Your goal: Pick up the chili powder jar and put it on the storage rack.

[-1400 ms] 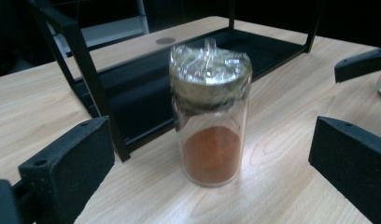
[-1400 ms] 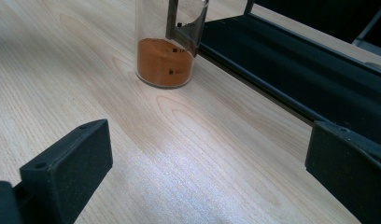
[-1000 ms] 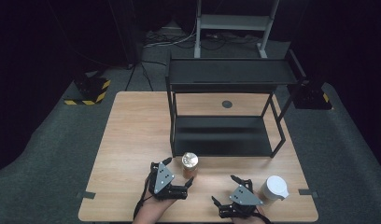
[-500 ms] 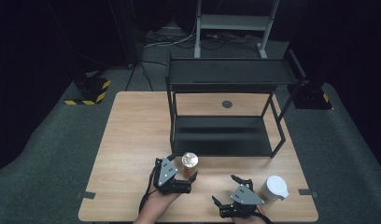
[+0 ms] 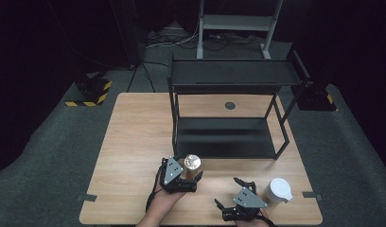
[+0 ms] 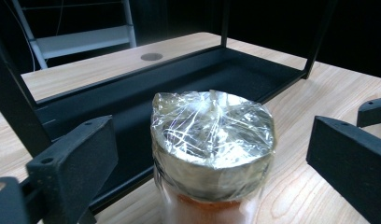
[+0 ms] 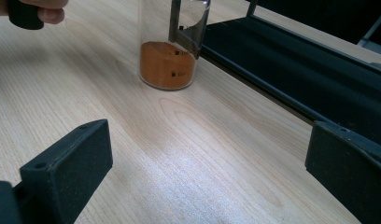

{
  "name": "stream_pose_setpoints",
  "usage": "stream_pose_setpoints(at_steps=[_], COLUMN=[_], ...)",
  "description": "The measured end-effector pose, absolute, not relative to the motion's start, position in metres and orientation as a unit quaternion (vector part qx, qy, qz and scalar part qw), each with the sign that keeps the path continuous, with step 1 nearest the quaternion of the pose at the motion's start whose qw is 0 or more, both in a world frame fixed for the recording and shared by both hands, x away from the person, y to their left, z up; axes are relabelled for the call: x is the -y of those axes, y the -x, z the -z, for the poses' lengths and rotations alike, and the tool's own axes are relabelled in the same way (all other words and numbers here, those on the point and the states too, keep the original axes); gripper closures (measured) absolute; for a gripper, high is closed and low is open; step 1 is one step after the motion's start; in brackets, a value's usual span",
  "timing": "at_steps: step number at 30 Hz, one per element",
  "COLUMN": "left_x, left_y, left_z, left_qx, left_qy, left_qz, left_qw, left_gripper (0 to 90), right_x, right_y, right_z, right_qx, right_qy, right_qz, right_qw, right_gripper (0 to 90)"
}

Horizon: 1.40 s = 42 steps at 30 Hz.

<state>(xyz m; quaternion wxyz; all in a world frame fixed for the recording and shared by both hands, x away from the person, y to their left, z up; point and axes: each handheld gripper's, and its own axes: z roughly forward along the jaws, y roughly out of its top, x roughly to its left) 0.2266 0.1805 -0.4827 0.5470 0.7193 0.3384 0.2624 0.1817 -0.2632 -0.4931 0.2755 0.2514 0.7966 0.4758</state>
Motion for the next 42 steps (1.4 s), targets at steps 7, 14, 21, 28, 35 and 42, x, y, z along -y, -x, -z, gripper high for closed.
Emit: stream_pose_setpoints(at_steps=[7,14,21,28,35,42], left_x=[-0.183,-0.185,-0.183,-0.183,-0.182,-0.178], left_y=[-0.233,-0.236,-0.233,-0.232,-0.229,-0.226], left_z=[0.487,0.492,0.493,0.492,0.485,0.470], left_qx=[-0.349,-0.341,-0.323,-0.320,-0.314,-0.307], left_qy=[-0.711,-0.711,-0.717,-0.720,-0.717,-0.708], left_qz=[-0.247,-0.247,-0.261,-0.264,-0.263,-0.253], left_qw=[0.558,0.563,0.560,0.557,0.564,0.583], left_gripper=[13.2,24.1,33.3,33.9,34.0,34.0], right_x=[0.264,0.264,0.263,0.261,0.261,0.261], right_y=[-0.182,-0.182,-0.182,-0.182,-0.182,-0.182], right_z=[0.493,0.493,0.493,0.492,0.492,0.491], right_qx=[-0.796,-0.796,-0.797,-0.799,-0.799,-0.800], right_qy=[-0.252,-0.252,-0.253,-0.253,-0.254,-0.253], right_qz=[-0.477,-0.477,-0.475,-0.470,-0.470,-0.470], right_qw=[0.274,0.275,0.275,0.276,0.275,0.275], right_gripper=[0.0,0.0,0.0,0.0,0.0,0.0])
